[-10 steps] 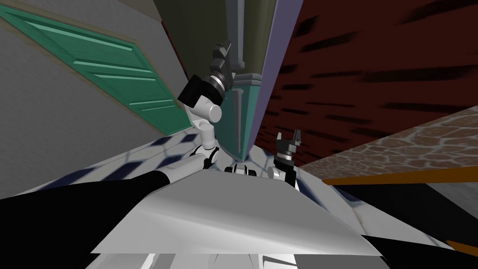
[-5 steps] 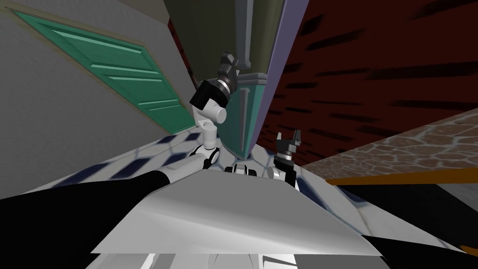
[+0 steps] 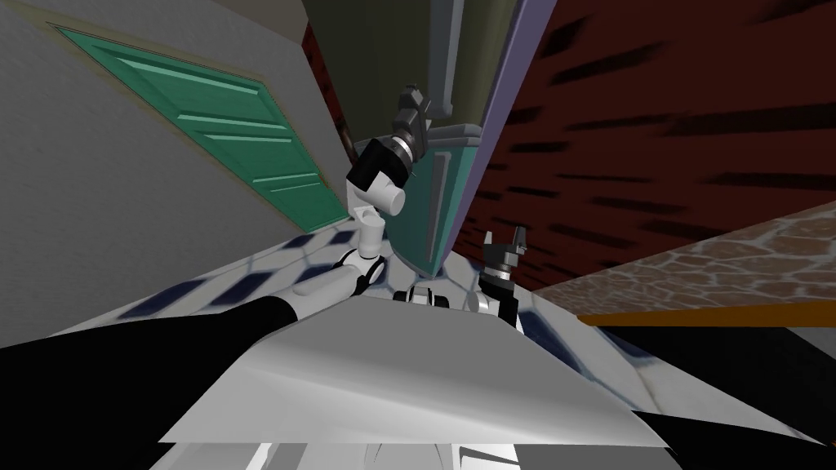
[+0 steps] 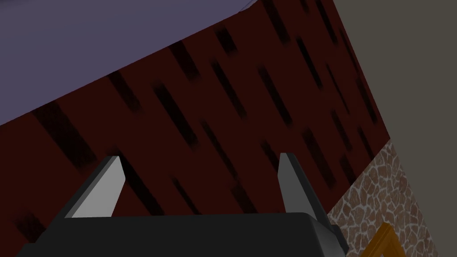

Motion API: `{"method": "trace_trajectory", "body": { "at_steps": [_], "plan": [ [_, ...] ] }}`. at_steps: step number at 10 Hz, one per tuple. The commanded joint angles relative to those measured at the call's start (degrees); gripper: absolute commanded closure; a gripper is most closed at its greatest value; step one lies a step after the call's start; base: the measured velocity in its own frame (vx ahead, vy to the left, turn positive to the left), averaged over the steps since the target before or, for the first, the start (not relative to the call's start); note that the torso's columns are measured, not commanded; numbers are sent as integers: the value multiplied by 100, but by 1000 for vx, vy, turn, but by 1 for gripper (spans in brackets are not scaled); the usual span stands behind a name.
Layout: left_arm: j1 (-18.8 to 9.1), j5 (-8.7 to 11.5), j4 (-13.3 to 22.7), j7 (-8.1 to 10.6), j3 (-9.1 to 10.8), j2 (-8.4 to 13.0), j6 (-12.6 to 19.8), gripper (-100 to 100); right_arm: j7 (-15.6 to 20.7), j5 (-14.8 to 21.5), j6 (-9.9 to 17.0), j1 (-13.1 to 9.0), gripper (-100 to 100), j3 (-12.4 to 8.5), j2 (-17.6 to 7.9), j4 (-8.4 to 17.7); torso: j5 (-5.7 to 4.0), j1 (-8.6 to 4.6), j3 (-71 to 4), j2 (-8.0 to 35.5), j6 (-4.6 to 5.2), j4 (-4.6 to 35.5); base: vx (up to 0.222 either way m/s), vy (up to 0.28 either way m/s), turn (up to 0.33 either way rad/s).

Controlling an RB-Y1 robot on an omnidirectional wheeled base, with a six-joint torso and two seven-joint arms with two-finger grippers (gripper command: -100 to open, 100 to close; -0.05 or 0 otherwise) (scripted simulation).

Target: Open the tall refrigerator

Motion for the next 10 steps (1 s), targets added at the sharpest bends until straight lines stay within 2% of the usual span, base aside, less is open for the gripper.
{"method": "trace_trajectory", "body": {
  "at_steps": [1, 3, 4, 5, 6, 8, 9, 10],
  "plan": [
    [-274, -270, 243, 424, -261, 109, -293, 100, 0, 0, 0, 0, 0, 0, 1, 0, -3, -10, -6, -7, -2, -1, -32, 124, 193],
    [-329, -270, 243, 745, -261, 109, -293, 100, 0, 0, 0, 0, 0, -1, -1, 0, 15, 36, 4, 5, -6, 0, -40, 119, 40],
    [-329, -270, 243, 865, -261, 109, -293, 100, 0, 0, 0, 0, 0, 0, 0, 0, 12, 17, -4, 1, -7, 7, -14, 26, -6],
    [-570, -519, 514, 1053, -591, 188, -508, 100, 0, 0, 0, 0, 0, 0, 1, 0, 5, -2, -9, -9, -6, 4, -19, 134, 184],
    [-597, -519, 514, 1210, -591, 188, -508, 100, 0, 0, 0, 1, 0, -1, -1, -1, 12, 35, -5, -8, -6, -2, -36, 149, 89],
    [-597, -519, 514, 1505, -591, 188, -508, 100, 0, 0, 0, 0, 0, 0, 0, 0, 20, 25, -6, -3, -11, 5, -18, 62, -7],
    [-804, -767, 786, 1687, -922, 267, -723, 100, 0, 0, 0, 0, 0, 1, 1, 0, 15, 11, -17, -16, -10, 1, -32, 152, 228],
    [-865, -767, 786, 1843, -922, 267, -723, 100, 0, 0, 0, 1, 0, -1, -1, 0, 21, 49, -9, -13, -9, -5, -28, 180, 73]
  ]
}}
